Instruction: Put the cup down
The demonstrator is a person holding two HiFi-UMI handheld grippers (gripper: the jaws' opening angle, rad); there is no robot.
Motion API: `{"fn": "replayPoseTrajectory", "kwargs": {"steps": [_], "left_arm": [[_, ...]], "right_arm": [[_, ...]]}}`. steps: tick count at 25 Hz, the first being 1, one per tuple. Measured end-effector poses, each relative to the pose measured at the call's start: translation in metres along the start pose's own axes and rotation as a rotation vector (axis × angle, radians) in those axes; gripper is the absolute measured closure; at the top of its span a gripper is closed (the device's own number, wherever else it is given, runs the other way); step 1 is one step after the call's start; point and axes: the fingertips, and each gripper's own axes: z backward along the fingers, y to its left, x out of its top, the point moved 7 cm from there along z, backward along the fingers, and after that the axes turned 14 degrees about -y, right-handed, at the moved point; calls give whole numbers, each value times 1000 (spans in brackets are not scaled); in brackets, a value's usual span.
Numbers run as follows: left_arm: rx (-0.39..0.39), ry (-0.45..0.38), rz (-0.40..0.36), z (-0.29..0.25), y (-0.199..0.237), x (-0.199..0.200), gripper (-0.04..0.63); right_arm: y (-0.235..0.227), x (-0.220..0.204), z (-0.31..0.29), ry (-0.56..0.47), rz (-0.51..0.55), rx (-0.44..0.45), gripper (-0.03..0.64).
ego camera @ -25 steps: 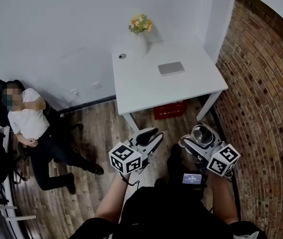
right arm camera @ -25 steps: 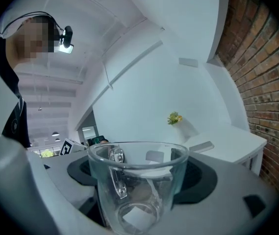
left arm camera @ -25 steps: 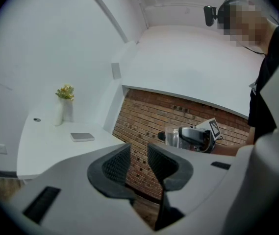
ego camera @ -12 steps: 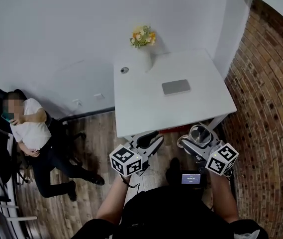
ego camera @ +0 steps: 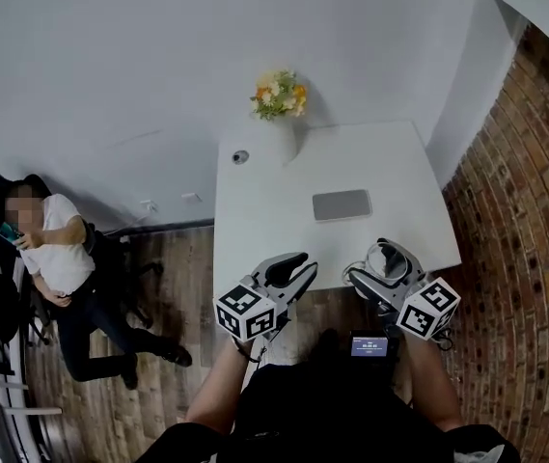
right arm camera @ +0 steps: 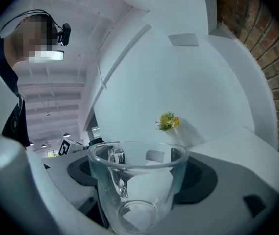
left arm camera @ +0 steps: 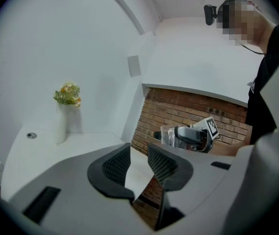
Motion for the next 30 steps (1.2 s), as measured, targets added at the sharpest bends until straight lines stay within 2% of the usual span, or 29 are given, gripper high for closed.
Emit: {"fn": "replayPoseTrajectory", "kwargs": {"steps": [5,11,30], "left_arm": [[18,-5,-1,-21,19,7,480],[28,-5,-5,-27,33,11,480],[-35,-16,-3,-23,54,27,480]], "right_arm": [[-24,5,-21,14,-2,24,186],[-32,3,-38,21,-7,35,186],[-12,-6,-77,26,20,29,186]]}}
